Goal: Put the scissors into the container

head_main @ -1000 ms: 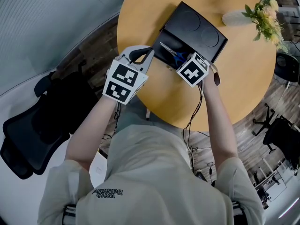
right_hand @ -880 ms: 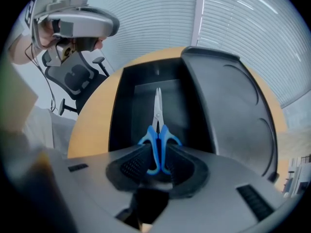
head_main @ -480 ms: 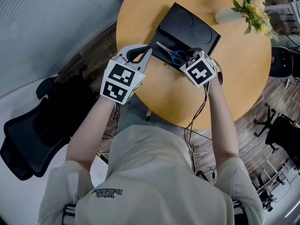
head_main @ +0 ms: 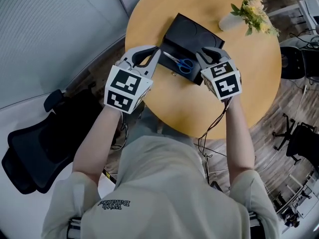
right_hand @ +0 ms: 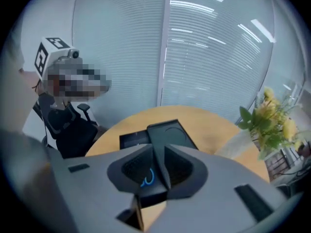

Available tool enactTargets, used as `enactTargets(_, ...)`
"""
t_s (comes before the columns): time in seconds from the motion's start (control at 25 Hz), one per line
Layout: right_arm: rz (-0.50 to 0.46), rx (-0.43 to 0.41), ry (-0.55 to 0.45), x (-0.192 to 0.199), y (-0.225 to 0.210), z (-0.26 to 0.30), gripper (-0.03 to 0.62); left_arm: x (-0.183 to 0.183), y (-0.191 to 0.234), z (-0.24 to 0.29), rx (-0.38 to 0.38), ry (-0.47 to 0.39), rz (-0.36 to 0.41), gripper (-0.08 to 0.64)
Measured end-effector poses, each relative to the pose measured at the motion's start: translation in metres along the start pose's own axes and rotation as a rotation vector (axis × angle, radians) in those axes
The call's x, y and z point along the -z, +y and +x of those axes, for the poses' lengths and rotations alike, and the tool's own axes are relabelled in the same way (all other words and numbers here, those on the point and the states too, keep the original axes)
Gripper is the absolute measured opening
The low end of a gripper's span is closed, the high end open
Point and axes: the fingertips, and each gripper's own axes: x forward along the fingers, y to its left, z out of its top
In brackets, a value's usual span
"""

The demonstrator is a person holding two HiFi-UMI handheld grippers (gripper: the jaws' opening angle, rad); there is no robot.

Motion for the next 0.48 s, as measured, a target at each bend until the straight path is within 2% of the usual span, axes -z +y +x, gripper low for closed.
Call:
enactTargets(0.12, 0.033, 0.037, -0.094, -0.02, -0.008, -0.028, 0.084, -0.021, -0.007, -0.009, -0.011, -0.034, 0.041, 0.021)
enactTargets(0.28, 0.091, 0.095, -0.239, -0.046, -0.022, -0.075, 0.081, -0.048, -0.015, -0.025, -0.047, -0.073, 0.138, 0.021)
enactTargets(0.48, 0.096, 0.164, -0.385, -0.074, -0.025, -0.133, 0.067, -0.089, -0.026, -0.052, -0.078, -0.163, 0.202, 0.021)
